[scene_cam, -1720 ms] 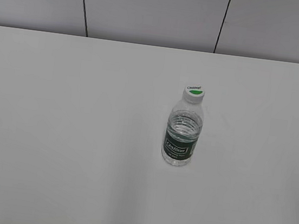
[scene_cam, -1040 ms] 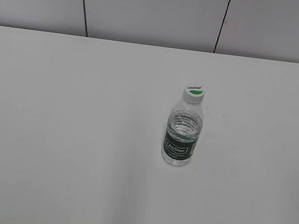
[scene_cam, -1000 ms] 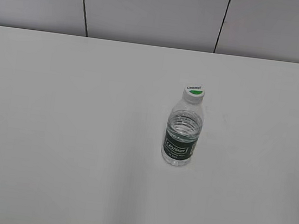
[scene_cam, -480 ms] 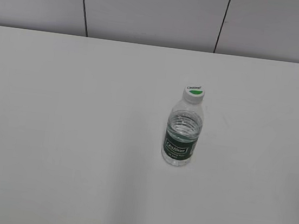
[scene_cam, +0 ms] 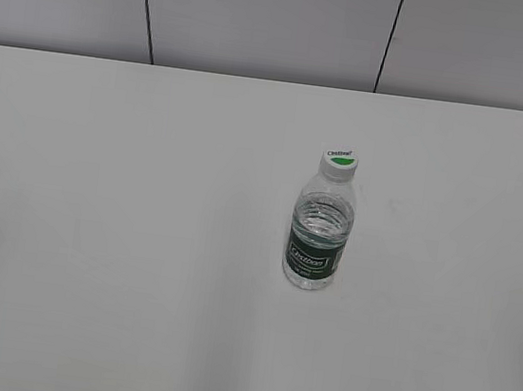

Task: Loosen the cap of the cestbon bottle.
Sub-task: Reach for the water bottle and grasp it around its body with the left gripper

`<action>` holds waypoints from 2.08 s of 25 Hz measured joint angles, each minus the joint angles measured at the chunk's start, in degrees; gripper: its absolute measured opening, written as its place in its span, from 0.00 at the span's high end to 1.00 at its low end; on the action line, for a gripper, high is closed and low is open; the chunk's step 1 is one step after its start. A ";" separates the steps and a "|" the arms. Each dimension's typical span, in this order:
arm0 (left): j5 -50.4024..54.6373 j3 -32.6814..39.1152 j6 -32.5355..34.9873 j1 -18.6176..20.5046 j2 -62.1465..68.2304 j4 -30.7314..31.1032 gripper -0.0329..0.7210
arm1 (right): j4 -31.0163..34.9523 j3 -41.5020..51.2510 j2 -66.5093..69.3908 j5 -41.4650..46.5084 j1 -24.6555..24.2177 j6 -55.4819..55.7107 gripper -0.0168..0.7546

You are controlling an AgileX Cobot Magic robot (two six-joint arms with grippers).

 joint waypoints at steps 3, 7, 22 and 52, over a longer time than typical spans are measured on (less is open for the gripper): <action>-8.07 0.00 1.05 0.00 4.88 -3.07 0.19 | 0.00 0.00 0.00 0.00 0.00 0.00 0.66; -22.61 0.00 1.51 0.00 12.40 -4.98 0.19 | 0.00 0.00 0.00 0.00 0.00 0.00 0.66; -51.20 0.10 10.73 -1.63 48.13 -6.52 0.21 | 0.17 0.00 0.00 0.00 0.00 0.00 0.66; -105.57 -1.61 -25.46 -13.17 98.95 48.91 0.28 | 0.17 0.00 0.00 0.00 0.00 0.00 0.66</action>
